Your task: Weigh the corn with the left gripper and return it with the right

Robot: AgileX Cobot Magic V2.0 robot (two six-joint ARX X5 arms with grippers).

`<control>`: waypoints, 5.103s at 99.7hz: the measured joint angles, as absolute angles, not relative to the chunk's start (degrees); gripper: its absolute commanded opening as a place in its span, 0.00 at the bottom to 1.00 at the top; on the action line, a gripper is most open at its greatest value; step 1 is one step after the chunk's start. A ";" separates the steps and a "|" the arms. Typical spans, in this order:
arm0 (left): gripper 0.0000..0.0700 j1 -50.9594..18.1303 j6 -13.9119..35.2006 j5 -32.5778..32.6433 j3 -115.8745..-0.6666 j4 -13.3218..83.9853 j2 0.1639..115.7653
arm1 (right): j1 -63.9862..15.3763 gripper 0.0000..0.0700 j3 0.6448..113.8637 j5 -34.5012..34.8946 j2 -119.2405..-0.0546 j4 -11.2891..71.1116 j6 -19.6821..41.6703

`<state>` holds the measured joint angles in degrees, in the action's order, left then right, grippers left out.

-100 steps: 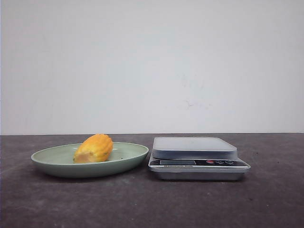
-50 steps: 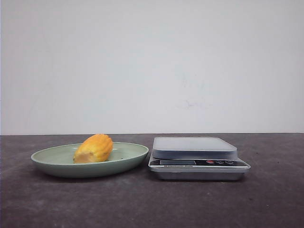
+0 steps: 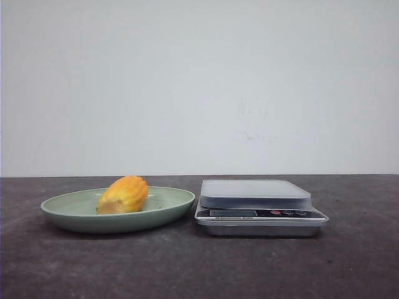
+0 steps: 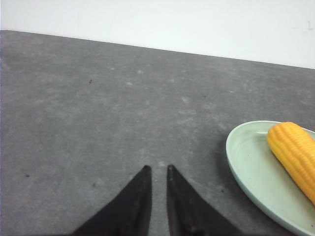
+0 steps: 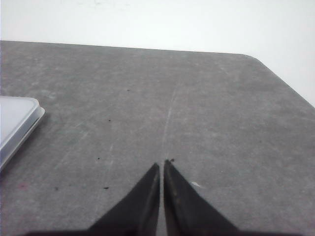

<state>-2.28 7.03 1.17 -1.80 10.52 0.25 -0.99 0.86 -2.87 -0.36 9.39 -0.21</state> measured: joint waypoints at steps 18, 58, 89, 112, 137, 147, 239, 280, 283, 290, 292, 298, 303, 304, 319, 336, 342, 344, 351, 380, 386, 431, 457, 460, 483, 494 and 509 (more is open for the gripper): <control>0.02 -2.28 7.01 1.19 -1.80 10.50 0.25 | -0.99 0.01 0.86 -2.57 -0.36 9.61 0.91; 0.02 -2.28 10.83 1.19 -3.46 12.08 1.23 | -0.99 0.00 4.84 -2.55 -0.73 13.63 10.13; 0.05 -2.28 16.51 -0.03 -29.50 11.20 15.84 | -1.02 0.24 33.12 -2.09 -14.46 22.41 14.31; 0.71 -2.28 16.08 -7.07 -46.39 17.34 31.44 | -1.02 0.89 48.18 1.67 -26.39 30.50 13.63; 0.71 -7.57 16.03 -12.19 -57.21 21.04 45.63 | -1.58 0.89 52.80 6.33 -31.18 32.93 13.26; 0.71 -12.29 15.38 -11.18 -59.51 21.12 52.77 | -1.87 0.89 52.86 6.96 -32.01 34.09 13.21; 0.67 -30.48 14.81 1.52 -59.72 19.29 93.76 | -1.89 0.89 52.90 7.97 -32.69 38.02 12.19; 0.52 -30.50 16.53 1.67 -59.72 19.07 96.75 | -1.89 0.89 52.90 7.97 -32.69 38.61 12.19; 0.45 -30.50 16.60 1.67 -59.72 19.07 96.84 | -1.89 0.89 52.90 7.97 -32.69 38.61 12.19; 0.22 -30.50 16.75 1.67 -59.72 18.96 96.84 | -1.89 0.89 52.90 7.97 -32.69 38.70 12.19; 0.14 -30.50 16.75 1.67 -59.72 18.92 96.84 | -1.89 0.89 52.90 7.97 -32.69 38.72 12.19; 0.01 -30.50 16.75 1.65 -59.72 18.76 96.84 | -1.89 0.89 52.90 7.97 -32.69 38.76 12.19; 0.01 -30.50 16.95 1.63 -59.75 18.59 96.84 | -1.89 0.89 52.90 7.97 -32.69 38.76 12.19; 0.01 -30.50 16.97 1.63 -59.72 18.59 96.84 | -1.89 0.89 52.90 7.97 -32.69 38.76 12.19; 0.01 -30.61 17.15 1.54 -59.72 19.42 95.85 | -1.89 0.89 52.90 7.94 -32.69 38.79 12.19; 0.01 -32.12 16.99 0.21 -60.29 20.45 88.99 | -1.89 0.89 52.90 7.94 -32.69 39.16 12.19; 0.01 -33.41 16.58 -1.02 -62.87 22.30 87.42 | -1.89 0.89 52.90 7.94 -32.69 39.18 12.19; 0.01 -33.93 16.34 -1.50 -64.03 22.74 87.24 | -1.89 0.89 52.90 7.94 -32.69 39.18 12.19; 0.01 -36.03 15.66 -1.93 -68.38 24.36 87.26 | -1.89 0.89 52.90 7.94 -32.69 39.20 12.19; 0.01 -42.70 18.13 -2.63 -79.61 19.92 91.22 | -1.89 0.89 52.90 7.94 -32.69 39.64 12.19; 0.01 -43.35 19.27 -2.20 -80.25 18.68 93.10 | -1.89 0.89 52.90 7.94 -32.69 39.64 12.19; 0.01 -46.04 21.89 2.13 -82.13 15.92 108.71 | -1.89 0.89 52.90 7.94 -32.64 39.86 12.19; 0.09 -46.02 21.87 2.96 -82.15 14.74 111.46 | -1.89 0.89 52.90 7.94 -32.64 40.62 12.19; 0.16 -46.02 21.87 2.96 -82.15 14.76 111.70 | -1.89 0.89 52.90 7.92 -32.64 40.62 12.19; 0.42 -46.02 21.82 3.01 -82.15 14.76 111.96 | -1.89 0.89 52.90 7.94 -32.64 41.41 12.19; 0.63 -46.02 21.85 3.03 -82.15 14.74 111.96 | -1.89 0.89 52.90 7.94 -32.64 41.58 12.19; 0.70 -46.02 21.80 3.05 -82.19 14.68 111.96 | -1.89 0.89 52.90 7.94 -32.64 41.58 12.19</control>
<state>-46.02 21.80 3.05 -82.19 14.68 111.96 -1.89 52.90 7.94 -32.64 41.58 12.19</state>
